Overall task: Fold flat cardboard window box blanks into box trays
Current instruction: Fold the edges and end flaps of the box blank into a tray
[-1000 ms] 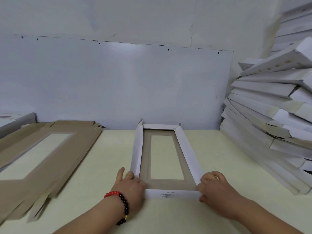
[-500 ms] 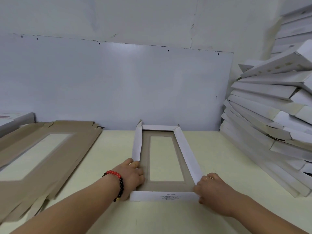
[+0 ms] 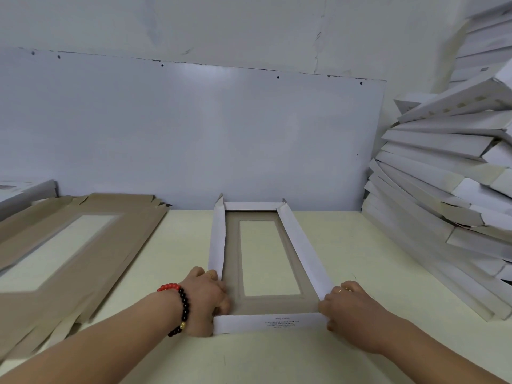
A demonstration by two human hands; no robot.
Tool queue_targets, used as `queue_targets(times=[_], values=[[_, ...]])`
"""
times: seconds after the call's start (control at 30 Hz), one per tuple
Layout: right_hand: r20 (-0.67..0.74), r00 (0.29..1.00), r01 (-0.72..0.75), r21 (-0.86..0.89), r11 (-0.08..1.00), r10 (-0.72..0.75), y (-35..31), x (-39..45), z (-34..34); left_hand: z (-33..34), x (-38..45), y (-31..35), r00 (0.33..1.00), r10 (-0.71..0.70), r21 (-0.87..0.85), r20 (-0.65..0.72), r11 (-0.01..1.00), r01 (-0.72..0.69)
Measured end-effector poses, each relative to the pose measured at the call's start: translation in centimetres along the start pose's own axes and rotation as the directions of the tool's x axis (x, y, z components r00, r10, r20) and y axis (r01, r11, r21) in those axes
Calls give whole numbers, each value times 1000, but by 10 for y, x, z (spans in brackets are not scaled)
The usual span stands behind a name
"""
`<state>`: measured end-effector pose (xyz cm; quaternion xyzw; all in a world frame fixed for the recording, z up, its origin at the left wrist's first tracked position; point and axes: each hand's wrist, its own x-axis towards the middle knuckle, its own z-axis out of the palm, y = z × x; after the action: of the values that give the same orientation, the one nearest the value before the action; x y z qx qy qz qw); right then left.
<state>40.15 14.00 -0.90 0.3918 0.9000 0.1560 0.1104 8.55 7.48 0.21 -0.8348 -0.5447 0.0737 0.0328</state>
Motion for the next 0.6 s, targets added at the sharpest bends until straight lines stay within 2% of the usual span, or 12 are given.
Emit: queue_targets(times=[0.23, 0.6], values=[[7, 1000, -4, 35, 999, 3, -1, 1, -1, 8, -7, 1, 989, -150, -225, -15, 964, 143], [-5, 1000, -27, 12, 1000, 27, -2, -1, 1, 20, -17, 3, 975, -214, -355, -67, 918, 177]])
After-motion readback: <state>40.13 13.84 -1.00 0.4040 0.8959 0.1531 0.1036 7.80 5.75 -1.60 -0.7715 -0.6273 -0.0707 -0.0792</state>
